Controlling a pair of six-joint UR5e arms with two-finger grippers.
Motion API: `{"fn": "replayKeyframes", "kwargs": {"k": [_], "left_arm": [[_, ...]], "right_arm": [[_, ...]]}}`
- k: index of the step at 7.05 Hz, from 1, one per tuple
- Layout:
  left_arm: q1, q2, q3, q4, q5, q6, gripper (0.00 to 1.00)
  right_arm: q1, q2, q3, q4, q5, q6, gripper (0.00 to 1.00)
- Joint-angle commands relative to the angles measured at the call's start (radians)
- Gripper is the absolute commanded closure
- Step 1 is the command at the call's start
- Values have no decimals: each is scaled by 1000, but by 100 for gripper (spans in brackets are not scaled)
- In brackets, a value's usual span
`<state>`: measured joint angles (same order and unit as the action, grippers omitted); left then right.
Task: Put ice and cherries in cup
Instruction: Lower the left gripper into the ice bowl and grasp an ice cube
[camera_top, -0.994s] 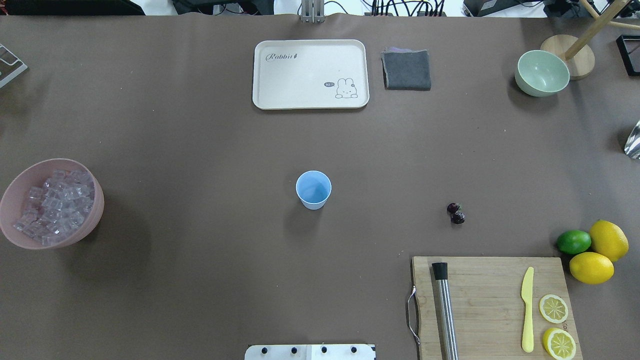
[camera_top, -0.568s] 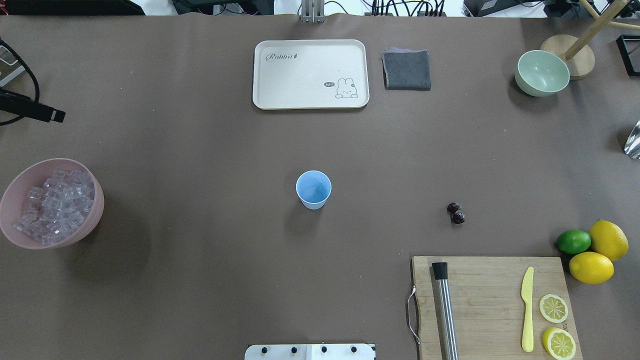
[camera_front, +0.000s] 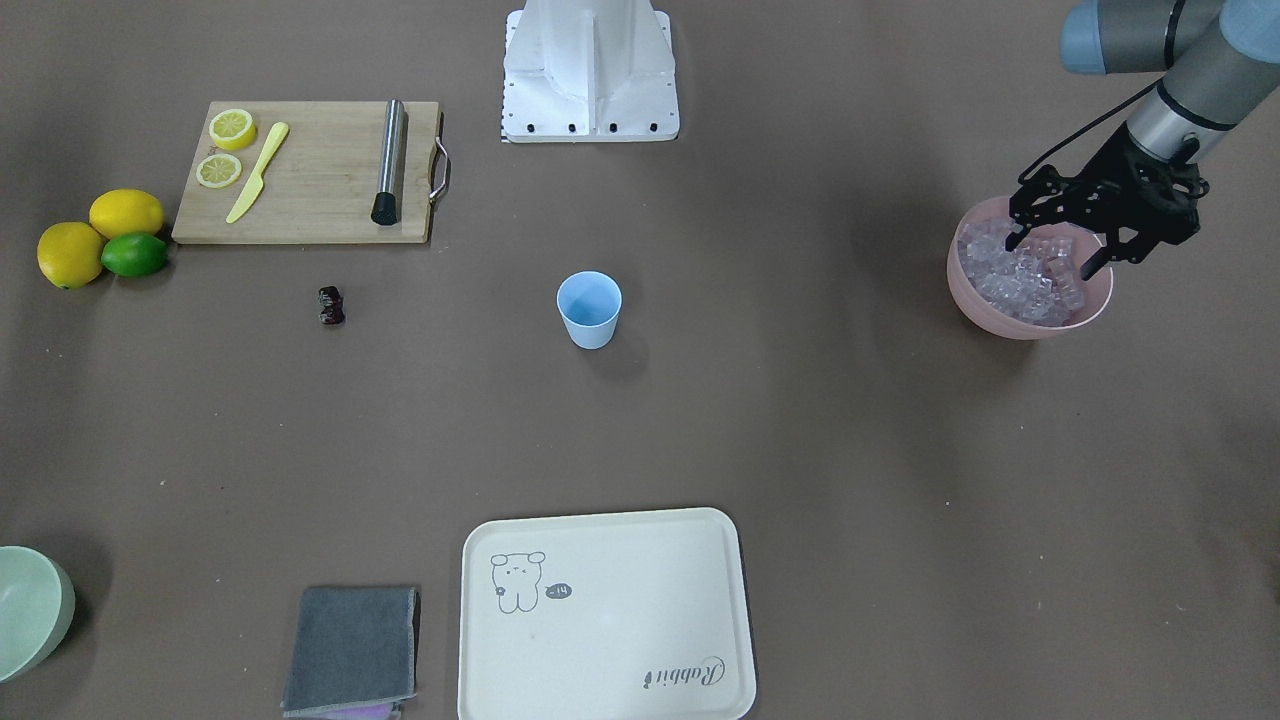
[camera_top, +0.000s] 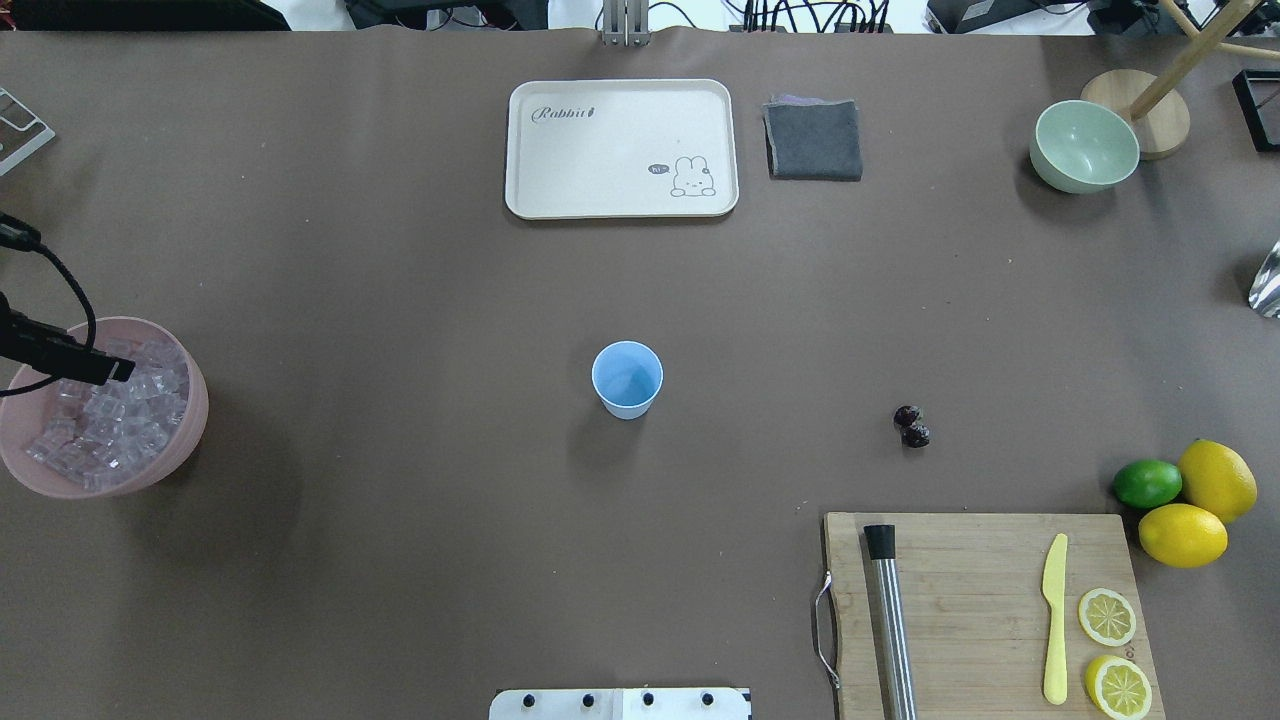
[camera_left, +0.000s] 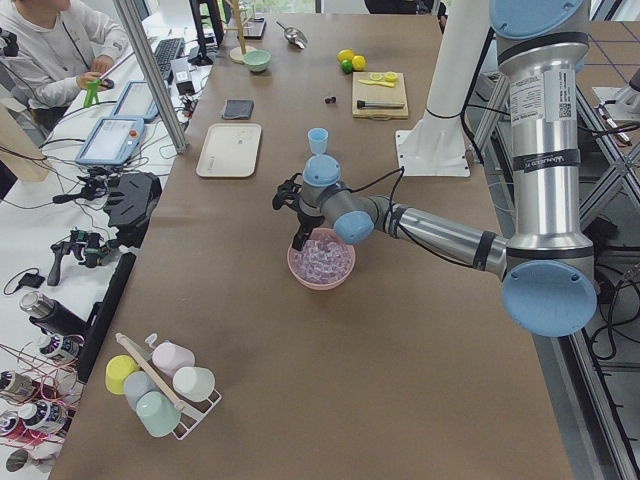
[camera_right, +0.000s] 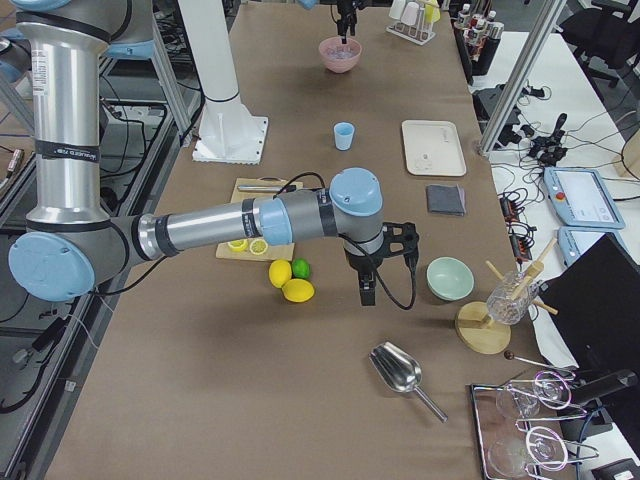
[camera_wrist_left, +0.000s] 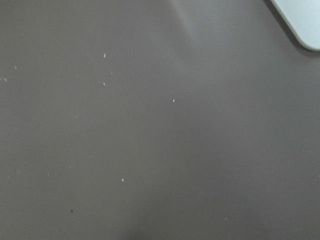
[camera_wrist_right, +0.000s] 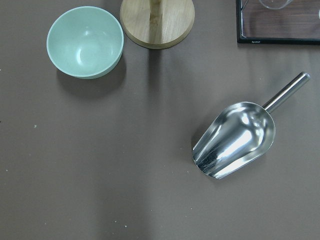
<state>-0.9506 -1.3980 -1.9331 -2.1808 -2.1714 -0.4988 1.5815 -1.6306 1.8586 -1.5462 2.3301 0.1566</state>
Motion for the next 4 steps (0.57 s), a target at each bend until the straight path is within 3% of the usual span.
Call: {"fn": "replayKeyframes", "kwargs": {"k": [1, 4], "left_arm": [[61, 80, 5, -86, 2, 200, 2], [41, 90, 48, -80, 2, 475, 3]], "right_arm": [[0, 1, -2, 1, 0, 0, 0], [-2, 1, -4, 0, -2, 0, 0]]}}
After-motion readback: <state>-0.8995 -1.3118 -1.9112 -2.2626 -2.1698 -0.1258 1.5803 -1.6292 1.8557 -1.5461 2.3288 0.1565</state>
